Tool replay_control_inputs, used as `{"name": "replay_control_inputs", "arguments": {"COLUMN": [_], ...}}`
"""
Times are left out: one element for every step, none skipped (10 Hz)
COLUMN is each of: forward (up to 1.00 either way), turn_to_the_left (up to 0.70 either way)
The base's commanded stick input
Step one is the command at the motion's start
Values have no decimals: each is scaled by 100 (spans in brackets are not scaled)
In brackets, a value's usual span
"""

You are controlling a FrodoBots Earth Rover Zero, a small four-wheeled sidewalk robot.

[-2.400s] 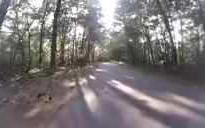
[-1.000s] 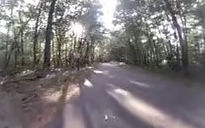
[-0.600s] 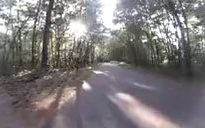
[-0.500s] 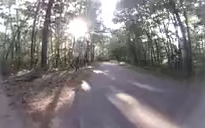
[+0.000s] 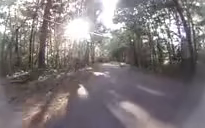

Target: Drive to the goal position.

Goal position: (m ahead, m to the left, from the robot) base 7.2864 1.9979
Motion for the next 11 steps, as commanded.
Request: {"name": "replay_control_inputs", "arguments": {"forward": [70,70,70,70,70,70,70,70,70,70,70], "turn_to_the_left": [-1,-1,-1,-1,-1,-1,-1,-1,-1,-1,-1]}}
